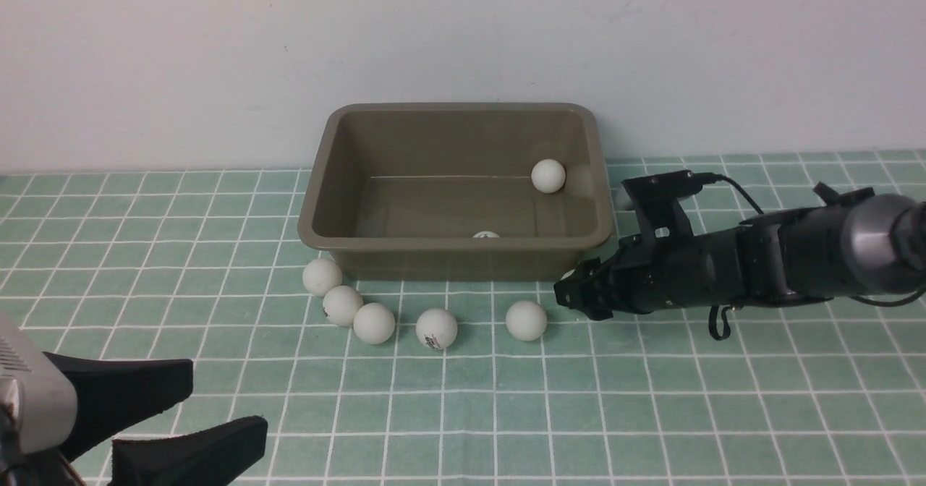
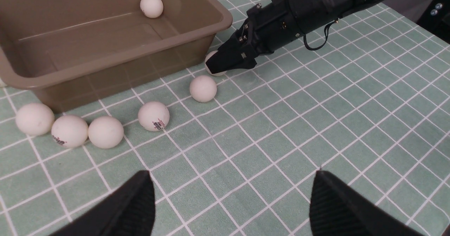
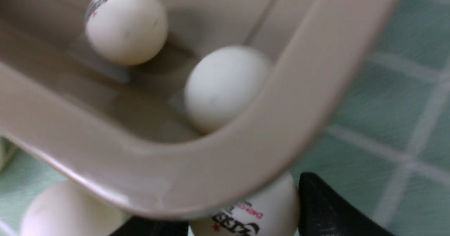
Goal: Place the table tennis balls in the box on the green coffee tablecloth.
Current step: 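Reach for and grasp a ping pong ball on the table, then release the ping pong ball into the bin and lift the gripper away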
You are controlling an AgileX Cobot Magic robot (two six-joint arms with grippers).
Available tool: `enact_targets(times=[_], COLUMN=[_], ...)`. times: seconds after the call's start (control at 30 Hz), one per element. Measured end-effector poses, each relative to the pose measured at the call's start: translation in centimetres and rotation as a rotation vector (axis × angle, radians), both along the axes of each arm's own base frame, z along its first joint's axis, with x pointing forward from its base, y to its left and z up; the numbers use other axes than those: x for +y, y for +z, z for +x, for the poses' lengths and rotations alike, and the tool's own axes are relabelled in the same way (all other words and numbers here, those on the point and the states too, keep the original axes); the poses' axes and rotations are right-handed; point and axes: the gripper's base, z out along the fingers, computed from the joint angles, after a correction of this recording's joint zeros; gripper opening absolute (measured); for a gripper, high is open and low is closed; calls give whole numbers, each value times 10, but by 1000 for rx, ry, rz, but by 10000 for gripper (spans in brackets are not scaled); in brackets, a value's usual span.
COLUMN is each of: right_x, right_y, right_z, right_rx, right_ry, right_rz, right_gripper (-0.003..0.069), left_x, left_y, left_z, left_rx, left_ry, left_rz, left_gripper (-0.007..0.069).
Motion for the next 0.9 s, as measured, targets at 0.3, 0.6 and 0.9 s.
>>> enact_targets(times=[0.3,0.6,0.9], right_x=[-44,-70,-20], right_y=[57,107,130], right_z=[7,7,6], right_rx=[-162,-237,-294], right_ry=[-120,-98,124], right_rz=[-121,10,156], right_gripper=[360,360,360], left_x=[-3,-5,-4], left_y=[-2,-3,-3], left_z=[-4,-7,-6], left_rx=[34,54,44], left_ry=[-54,-85,-75], left_rz=[-2,-3,0], left_gripper=[531,531,531])
